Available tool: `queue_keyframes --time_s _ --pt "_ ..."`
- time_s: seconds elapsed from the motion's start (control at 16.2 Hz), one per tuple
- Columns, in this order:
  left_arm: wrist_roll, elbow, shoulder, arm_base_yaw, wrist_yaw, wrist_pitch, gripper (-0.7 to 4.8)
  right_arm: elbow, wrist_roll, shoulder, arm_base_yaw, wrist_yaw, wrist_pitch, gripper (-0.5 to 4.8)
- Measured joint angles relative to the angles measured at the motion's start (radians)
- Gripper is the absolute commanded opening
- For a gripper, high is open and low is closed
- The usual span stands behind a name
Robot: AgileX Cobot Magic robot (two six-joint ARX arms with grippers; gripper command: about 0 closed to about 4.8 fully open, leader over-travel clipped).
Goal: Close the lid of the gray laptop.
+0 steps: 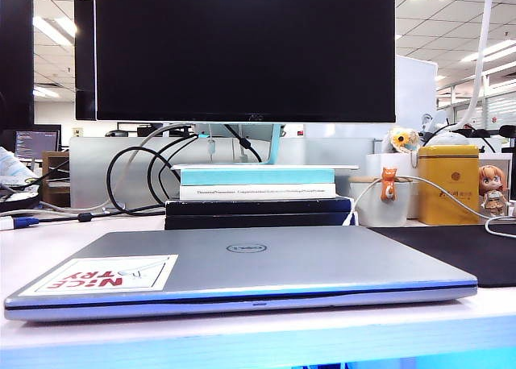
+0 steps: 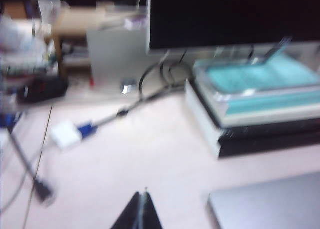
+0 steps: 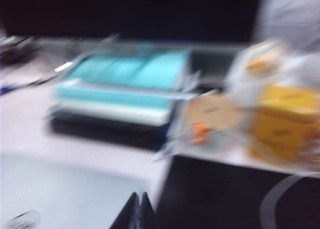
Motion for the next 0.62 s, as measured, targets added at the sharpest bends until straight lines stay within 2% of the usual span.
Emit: queue_keyframes --time_s 0.19,0.25,0.37,0.62 --pt "-0.048 -0.050 -0.061 0.001 -0.004 0.053 -0.06 -0.173 0.027 -0.230 0.000 0.111 0.132 -0.05" --pt "-0.083 -0.098 -0.098 0.001 0.024 0.105 -0.06 -0.257 0.055 -0.358 0.000 0.173 0.195 -0.05" --pt "-0.116 -0.177 -0.121 0.000 0.047 0.191 -0.06 -0.395 0.127 -0.544 0.000 0.233 0.304 -0.05" --pt "-0.135 -0.300 -0.150 0.000 0.033 0.337 -0.05 -0.550 0.210 -0.687 0.000 0.260 0.336 -0.05"
